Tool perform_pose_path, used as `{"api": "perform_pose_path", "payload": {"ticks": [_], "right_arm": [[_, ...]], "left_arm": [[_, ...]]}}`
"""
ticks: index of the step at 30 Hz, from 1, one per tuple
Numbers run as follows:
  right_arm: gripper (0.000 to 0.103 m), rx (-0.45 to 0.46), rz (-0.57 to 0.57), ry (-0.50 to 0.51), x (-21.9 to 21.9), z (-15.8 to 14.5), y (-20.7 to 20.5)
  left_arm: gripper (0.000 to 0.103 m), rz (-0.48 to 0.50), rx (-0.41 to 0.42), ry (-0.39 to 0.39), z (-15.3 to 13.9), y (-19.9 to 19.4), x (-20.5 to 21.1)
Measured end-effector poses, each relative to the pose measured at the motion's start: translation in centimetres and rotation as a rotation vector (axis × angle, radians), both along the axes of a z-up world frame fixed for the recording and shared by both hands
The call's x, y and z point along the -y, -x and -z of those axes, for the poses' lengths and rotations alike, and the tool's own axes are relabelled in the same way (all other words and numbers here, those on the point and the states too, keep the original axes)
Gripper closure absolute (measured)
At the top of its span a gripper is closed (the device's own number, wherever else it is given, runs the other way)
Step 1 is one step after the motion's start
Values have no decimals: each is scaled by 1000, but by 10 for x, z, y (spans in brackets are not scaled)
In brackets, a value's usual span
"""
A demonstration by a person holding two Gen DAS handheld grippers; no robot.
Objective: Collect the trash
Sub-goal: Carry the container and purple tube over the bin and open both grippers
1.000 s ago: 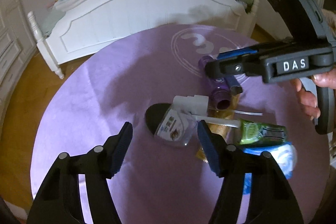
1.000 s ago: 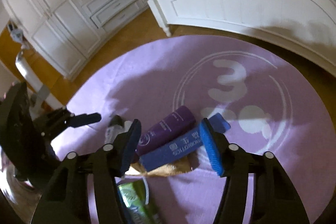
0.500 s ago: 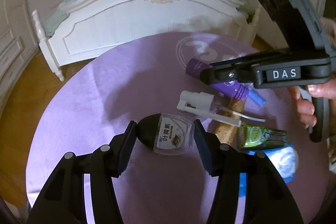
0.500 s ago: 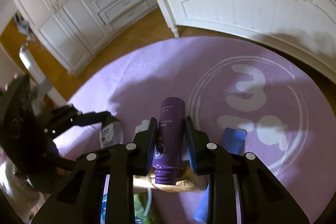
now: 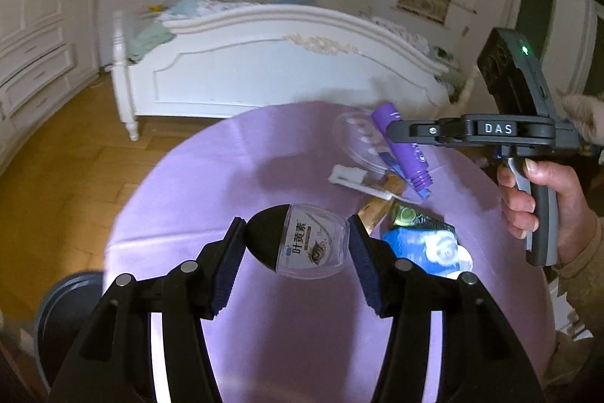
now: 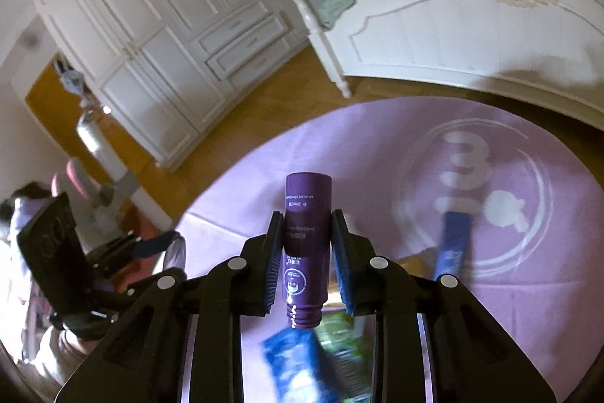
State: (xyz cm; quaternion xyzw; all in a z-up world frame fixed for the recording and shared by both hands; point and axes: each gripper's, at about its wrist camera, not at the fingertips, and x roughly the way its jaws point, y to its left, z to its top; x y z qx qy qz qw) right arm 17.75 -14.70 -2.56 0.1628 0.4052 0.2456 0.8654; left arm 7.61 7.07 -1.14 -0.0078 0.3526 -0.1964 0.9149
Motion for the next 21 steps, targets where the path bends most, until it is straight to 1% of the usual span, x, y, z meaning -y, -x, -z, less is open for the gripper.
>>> {"api": "perform_pose_path", "payload": {"ticks": [5, 10, 16, 19, 21], "right_arm": [[77, 31, -95, 0, -52, -21, 14], [77, 50, -228, 17, -127, -33, 29], [77, 26, -378, 46, -219, -25, 42], [77, 11, -433, 74, -263, -16, 47], [77, 2, -455, 87, -282, -11, 49]], "left_arm": [[49, -99, 12, 15, -3, 32, -46], [49, -229, 2, 29, 3, 64, -100], [49, -352, -23, 31, 19, 97, -152], [49, -395, -42, 37, 28, 110, -173], [49, -414, -55, 39, 35, 115, -184]]}}
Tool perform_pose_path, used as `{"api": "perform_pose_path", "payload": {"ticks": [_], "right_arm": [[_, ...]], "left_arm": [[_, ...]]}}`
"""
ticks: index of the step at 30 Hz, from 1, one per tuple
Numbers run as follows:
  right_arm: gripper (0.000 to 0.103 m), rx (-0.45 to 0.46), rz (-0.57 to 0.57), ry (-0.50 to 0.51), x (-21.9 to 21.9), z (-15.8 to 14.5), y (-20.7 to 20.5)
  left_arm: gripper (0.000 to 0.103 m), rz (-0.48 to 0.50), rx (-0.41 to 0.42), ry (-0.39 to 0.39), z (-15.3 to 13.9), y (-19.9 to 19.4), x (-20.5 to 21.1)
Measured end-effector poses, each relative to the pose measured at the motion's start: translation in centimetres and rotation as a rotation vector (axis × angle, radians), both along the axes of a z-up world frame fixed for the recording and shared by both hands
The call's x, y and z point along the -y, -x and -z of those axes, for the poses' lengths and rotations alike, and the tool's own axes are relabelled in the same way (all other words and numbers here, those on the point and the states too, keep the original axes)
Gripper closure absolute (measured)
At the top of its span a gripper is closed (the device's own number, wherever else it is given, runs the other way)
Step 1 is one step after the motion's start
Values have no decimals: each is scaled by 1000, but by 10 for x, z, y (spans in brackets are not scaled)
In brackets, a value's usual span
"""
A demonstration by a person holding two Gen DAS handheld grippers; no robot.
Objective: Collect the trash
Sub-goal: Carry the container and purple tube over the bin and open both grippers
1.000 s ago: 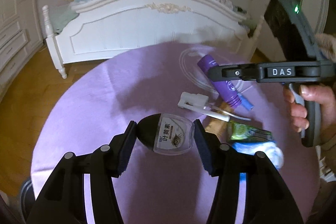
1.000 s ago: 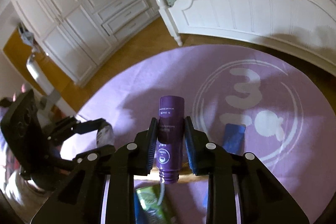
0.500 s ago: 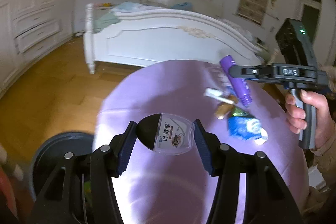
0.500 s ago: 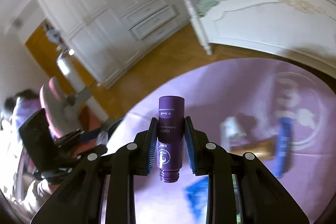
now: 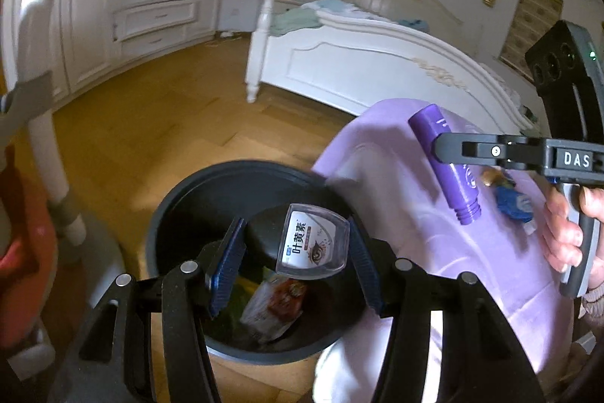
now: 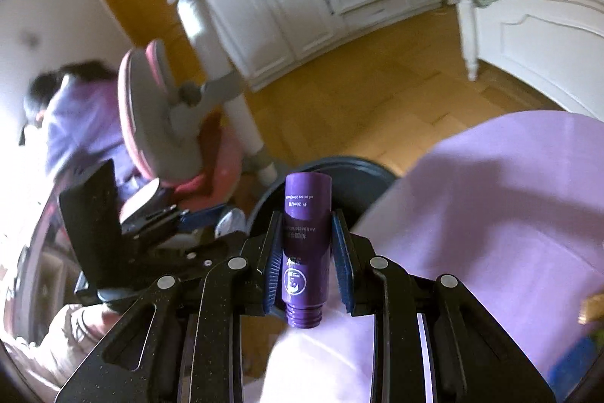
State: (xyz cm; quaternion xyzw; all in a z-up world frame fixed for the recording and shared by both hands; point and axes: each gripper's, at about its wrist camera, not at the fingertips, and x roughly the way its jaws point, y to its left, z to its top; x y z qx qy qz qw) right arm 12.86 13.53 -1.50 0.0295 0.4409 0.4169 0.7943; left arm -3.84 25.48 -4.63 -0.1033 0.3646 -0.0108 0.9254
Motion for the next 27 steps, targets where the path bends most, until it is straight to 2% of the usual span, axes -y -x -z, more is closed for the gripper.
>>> {"api": "perform_pose_path", "payload": {"ticks": [4, 9, 15, 27], "right_arm": [[77, -14, -26, 33, -33, 13, 0], [77, -30, -34, 75, -52, 29, -5], [77, -45, -29, 107, -56, 44, -10], [77, -57, -37, 112, -62, 54, -15]], "left_arm": [[49, -6, -19, 3, 10, 2, -10], [49, -7, -38, 10, 20, -2, -15], [49, -3, -59, 12, 30, -6, -17], [49, -6, -76, 3, 38, -9, -18]]}}
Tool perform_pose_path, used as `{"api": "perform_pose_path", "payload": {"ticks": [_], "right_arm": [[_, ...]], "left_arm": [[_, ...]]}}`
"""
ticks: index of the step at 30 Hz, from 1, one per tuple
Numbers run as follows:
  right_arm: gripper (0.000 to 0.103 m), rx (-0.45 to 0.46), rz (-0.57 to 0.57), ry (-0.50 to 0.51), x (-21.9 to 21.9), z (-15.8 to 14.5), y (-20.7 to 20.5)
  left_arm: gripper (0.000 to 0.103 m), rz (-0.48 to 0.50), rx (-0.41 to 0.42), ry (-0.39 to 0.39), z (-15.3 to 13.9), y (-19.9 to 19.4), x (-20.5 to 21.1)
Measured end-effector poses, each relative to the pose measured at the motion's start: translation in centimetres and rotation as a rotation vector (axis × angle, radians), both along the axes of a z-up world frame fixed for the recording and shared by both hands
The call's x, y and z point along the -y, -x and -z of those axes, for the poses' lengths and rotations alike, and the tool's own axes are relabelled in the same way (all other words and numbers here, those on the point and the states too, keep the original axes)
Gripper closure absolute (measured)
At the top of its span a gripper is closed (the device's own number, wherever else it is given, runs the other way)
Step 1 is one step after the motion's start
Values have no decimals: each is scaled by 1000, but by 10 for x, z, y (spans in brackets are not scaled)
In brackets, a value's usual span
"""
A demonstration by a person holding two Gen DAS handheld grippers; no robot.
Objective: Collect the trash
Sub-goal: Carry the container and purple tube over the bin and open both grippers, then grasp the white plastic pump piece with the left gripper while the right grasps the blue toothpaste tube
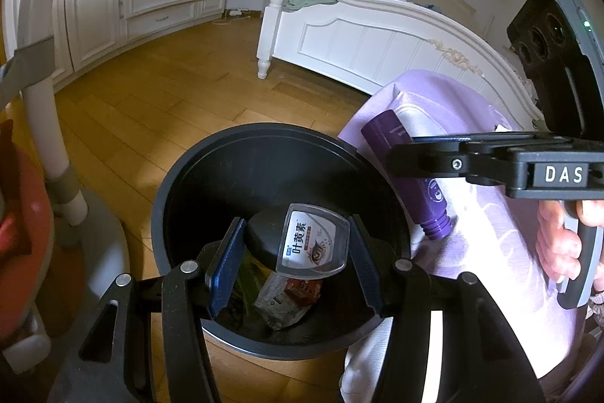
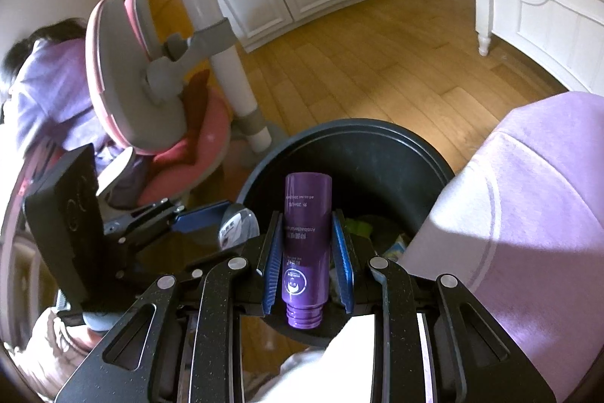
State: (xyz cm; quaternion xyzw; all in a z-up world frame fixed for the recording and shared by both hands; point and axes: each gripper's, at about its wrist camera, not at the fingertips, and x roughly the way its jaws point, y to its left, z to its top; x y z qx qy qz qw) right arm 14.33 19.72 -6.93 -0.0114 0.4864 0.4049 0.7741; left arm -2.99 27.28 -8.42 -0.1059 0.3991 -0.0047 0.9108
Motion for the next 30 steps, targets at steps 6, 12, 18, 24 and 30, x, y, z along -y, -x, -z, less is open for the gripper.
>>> {"api": "perform_pose_path", "payload": {"ticks": [6, 12, 18, 24, 30], "right_arm": [[77, -15, -4, 11, 0, 2, -3], [56, -12, 13, 0, 6, -1, -3], [49, 8, 60, -49, 40, -14, 2], [49, 47, 155, -102, 103, -31, 7], [49, 103, 319, -101, 203, -41, 13]], "left_arm": [[47, -17, -17, -27, 1, -3, 2], [34, -24, -12, -37, -6, -2, 8], [34, 19, 10, -25, -20, -6, 26], [32, 122, 54, 3, -41, -20, 68], [31, 269, 81, -2, -56, -49, 135]]}}
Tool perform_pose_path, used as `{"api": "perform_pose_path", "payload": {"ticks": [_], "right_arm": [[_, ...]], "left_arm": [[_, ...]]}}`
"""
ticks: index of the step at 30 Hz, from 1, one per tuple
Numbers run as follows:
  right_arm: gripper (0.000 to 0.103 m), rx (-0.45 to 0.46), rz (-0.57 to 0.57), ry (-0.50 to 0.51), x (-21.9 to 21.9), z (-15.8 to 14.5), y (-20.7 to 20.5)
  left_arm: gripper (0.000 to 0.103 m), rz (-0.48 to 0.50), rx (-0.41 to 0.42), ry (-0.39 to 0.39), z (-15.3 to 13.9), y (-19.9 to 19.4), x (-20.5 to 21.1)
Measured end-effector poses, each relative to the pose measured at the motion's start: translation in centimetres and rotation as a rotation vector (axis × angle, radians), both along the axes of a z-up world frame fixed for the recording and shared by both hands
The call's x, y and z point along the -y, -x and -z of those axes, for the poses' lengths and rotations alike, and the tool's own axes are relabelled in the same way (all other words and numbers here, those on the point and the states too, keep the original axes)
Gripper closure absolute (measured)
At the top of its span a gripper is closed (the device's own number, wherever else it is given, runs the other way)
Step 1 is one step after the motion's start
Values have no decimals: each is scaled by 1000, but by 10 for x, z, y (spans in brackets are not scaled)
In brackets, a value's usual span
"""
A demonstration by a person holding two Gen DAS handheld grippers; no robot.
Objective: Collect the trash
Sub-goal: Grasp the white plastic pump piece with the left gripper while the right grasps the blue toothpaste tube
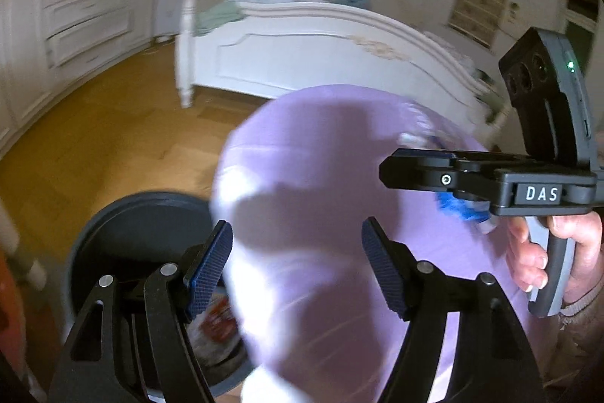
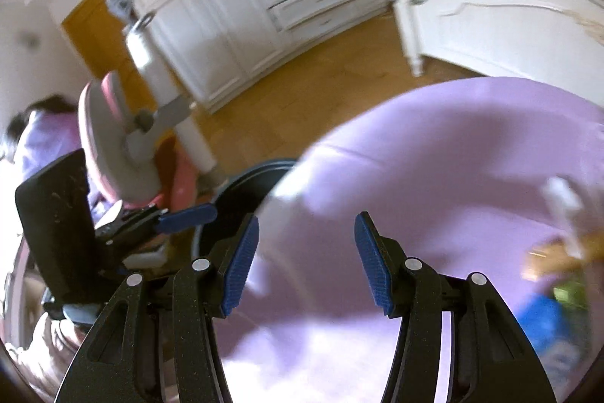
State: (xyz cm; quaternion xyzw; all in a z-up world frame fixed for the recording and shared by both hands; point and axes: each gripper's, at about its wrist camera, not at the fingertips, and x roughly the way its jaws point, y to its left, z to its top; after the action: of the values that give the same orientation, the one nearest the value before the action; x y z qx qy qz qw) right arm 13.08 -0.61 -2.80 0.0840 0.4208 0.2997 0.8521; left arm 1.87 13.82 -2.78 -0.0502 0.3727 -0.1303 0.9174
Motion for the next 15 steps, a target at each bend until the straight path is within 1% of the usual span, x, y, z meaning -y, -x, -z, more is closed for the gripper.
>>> {"api": "perform_pose_path", "payload": {"ticks": [2, 3, 7, 12, 15], "right_arm": [[49, 9, 53, -2, 31, -2, 2], [49, 17, 91, -3, 53, -4, 3], [49, 39, 201, 33, 115, -2, 6], [49, 9, 322, 88, 178, 16, -1], [49, -24, 359, 106, 200, 31, -8]], "left_arm": [[30, 56, 2, -5, -3, -13, 27], [30, 75, 2, -9, -3, -19, 36], [30, 161, 1, -27, -5, -46, 80], [30, 233, -28, -35, 0, -85, 124], [30, 256, -56, -47, 8, -107, 148]]}}
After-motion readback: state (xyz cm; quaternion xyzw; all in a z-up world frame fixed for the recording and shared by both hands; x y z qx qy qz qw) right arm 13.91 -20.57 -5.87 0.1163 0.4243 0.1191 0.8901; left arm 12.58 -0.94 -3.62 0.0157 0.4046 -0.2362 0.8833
